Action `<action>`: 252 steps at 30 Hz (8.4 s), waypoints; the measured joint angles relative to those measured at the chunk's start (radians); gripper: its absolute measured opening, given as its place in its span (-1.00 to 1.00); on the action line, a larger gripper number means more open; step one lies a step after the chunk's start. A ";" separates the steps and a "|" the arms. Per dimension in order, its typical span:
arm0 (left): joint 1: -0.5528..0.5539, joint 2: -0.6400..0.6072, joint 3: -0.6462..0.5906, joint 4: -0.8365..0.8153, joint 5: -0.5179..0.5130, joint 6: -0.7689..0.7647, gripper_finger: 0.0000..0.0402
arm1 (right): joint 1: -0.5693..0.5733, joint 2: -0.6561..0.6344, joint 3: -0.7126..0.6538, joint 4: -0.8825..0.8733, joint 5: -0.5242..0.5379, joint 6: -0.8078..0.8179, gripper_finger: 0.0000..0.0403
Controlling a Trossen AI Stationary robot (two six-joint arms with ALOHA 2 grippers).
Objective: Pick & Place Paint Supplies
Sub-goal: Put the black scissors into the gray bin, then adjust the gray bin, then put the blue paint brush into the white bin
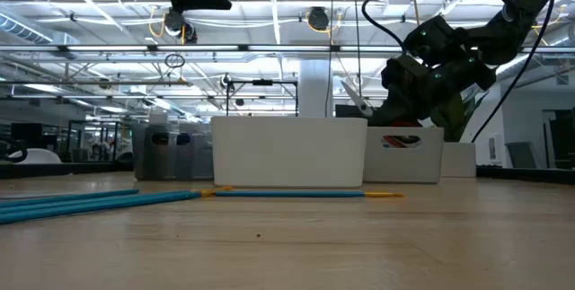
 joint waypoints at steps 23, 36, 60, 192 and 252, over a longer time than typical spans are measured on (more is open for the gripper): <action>-0.093 -0.016 -0.001 -0.080 0.007 -0.067 0.30 | 0.014 -0.001 -0.059 0.121 0.161 -0.091 -0.45; -0.099 -0.016 -0.001 -0.117 0.003 -0.043 0.30 | 0.014 -0.001 -0.059 0.424 0.190 -0.152 -0.10; -0.033 -0.468 -0.377 0.081 -0.029 0.048 0.32 | 0.361 -0.042 -0.058 0.586 0.027 -0.235 0.17; 0.137 -0.566 -0.540 0.244 -0.046 -0.391 0.34 | 1.027 0.468 0.104 0.153 0.866 0.057 -0.76; 0.137 -0.566 -0.540 0.254 -0.030 -0.349 0.34 | 0.692 0.217 0.229 -0.039 0.789 -0.024 -1.00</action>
